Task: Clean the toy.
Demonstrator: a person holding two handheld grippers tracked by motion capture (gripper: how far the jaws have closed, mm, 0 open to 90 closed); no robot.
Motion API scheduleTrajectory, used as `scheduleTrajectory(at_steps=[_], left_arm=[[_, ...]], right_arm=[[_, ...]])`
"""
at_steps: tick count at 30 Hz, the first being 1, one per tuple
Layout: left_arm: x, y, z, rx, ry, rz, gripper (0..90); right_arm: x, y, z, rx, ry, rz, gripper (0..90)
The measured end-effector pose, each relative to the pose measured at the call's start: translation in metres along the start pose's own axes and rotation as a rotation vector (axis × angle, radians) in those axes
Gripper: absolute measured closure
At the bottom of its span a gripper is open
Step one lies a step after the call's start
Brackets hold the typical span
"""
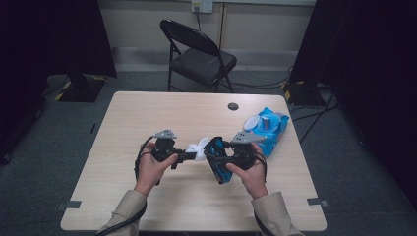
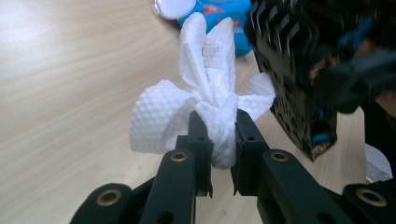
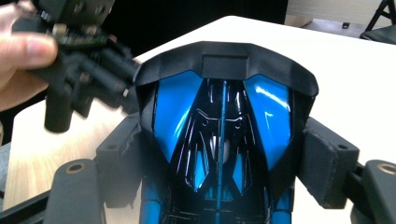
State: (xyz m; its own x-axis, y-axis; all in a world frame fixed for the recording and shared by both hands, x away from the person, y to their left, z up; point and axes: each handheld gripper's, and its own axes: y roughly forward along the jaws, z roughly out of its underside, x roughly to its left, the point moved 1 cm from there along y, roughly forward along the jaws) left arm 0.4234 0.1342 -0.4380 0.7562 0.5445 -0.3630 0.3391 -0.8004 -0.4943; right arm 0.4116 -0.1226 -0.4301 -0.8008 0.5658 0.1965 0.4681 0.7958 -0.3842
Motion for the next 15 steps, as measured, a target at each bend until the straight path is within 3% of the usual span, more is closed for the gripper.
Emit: scheduleTrajectory(at_steps=[6,9,15], left_arm=[[-0.004,0.001,-0.013,-0.031,0.013,0.019,80.3],[-0.01,0.009,-0.013,-0.017,0.026,0.046,80.4],[-0.018,0.022,-0.007,-0.012,0.014,0.09,80.3]], right_arm=[[0.003,0.0,0.0,0.001,-0.005,-0.01,25.6],[0.005,0.0,0.0,-0.003,-0.006,-0.017,25.6],[0.004,0.001,0.0,-0.005,-0.001,-0.022,25.6]])
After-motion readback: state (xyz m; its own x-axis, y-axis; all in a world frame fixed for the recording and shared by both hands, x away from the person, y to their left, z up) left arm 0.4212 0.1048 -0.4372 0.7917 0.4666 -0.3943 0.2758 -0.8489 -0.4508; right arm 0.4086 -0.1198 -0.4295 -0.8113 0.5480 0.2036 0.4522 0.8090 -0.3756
